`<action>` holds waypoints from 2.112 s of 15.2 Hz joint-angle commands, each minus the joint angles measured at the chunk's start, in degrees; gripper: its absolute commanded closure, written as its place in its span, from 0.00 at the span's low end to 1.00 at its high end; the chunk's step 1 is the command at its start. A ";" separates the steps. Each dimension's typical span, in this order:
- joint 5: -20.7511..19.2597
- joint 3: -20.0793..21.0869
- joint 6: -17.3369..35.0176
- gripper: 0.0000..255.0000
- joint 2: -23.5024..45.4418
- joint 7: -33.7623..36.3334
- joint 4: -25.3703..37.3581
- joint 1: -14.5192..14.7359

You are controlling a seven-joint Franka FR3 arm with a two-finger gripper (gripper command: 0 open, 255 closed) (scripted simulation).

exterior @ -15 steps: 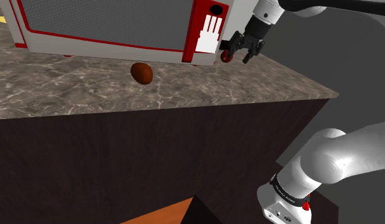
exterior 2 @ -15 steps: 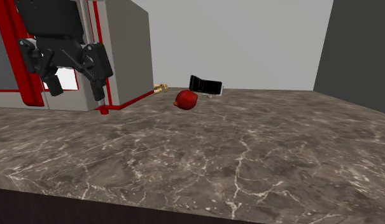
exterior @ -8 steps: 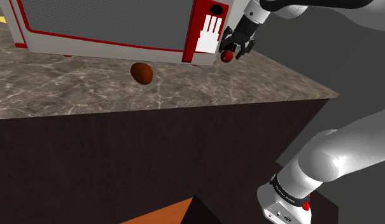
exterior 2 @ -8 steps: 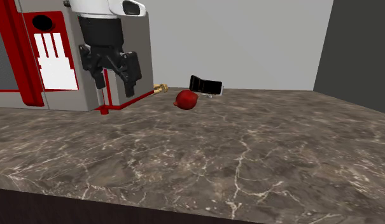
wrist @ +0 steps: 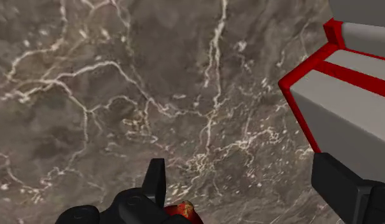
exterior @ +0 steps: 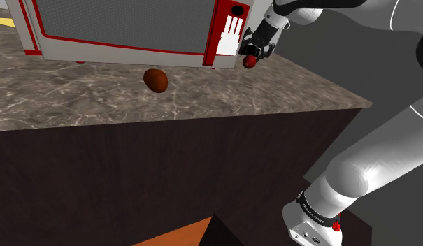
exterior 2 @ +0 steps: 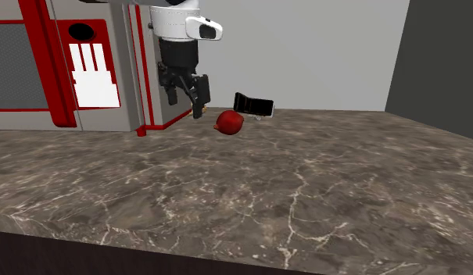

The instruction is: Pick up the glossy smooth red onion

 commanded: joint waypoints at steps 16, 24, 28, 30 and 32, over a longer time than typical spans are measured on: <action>5.13 -4.15 9.73 0.00 12.31 6.96 5.19 -4.11; 5.12 -4.14 9.58 1.00 12.48 7.03 5.51 -4.09; 5.02 -4.15 8.99 1.00 12.22 7.11 5.85 -4.13; 4.82 -4.18 7.51 1.00 12.10 7.39 7.23 -4.15; 4.65 -4.21 6.01 1.00 12.03 7.66 8.67 -4.17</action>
